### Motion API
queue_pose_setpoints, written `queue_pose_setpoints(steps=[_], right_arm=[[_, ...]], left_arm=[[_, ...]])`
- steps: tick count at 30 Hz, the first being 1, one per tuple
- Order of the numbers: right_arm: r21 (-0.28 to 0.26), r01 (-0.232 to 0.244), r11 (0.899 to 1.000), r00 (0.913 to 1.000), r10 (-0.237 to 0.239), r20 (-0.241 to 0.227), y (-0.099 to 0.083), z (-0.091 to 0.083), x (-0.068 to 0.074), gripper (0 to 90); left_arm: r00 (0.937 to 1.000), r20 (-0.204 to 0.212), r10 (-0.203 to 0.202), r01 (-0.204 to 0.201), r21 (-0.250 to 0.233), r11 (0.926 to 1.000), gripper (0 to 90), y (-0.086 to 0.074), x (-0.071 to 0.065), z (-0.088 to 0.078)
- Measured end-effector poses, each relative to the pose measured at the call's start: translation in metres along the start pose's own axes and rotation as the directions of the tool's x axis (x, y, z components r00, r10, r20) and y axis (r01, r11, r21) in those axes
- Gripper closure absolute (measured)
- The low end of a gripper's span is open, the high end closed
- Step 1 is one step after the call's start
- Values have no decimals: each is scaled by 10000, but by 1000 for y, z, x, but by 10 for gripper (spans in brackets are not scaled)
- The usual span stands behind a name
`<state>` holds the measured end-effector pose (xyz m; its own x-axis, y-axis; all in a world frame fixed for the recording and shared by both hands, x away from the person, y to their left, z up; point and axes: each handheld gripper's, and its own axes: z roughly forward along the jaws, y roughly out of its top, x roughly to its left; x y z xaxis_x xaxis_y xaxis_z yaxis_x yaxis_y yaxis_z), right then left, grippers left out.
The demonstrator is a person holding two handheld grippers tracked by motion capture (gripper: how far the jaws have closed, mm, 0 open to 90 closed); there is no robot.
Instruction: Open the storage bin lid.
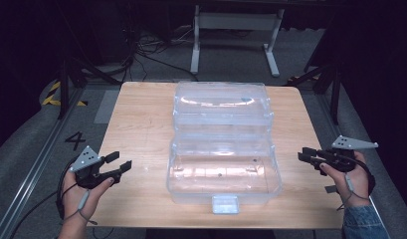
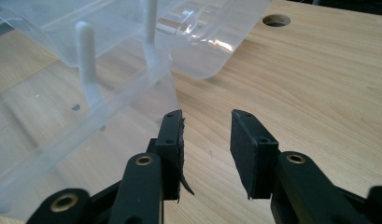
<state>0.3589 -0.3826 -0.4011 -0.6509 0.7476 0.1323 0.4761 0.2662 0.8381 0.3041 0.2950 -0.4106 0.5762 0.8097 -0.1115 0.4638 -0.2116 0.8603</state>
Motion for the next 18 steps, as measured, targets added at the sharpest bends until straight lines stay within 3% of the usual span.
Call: queue_pose_setpoints(steps=[8,11,13,18], right_arm=[[167,-118,9998,9997,115,215,-14,9,-8,625],[279,-185,9994,9995,178,258,-18,12,-9,615],[366,-223,9991,9994,214,264,-21,15,-9,611],[465,-281,9985,9994,271,215,-24,18,-8,594]], left_arm=[[9997,222,100,-114,632,9979,395,-12,4,15],[9997,180,139,-165,1482,9888,368,-16,5,21],[9997,214,125,-161,1776,9840,361,-18,7,24],[9998,172,-116,83,1813,9834,348,-18,7,25]])
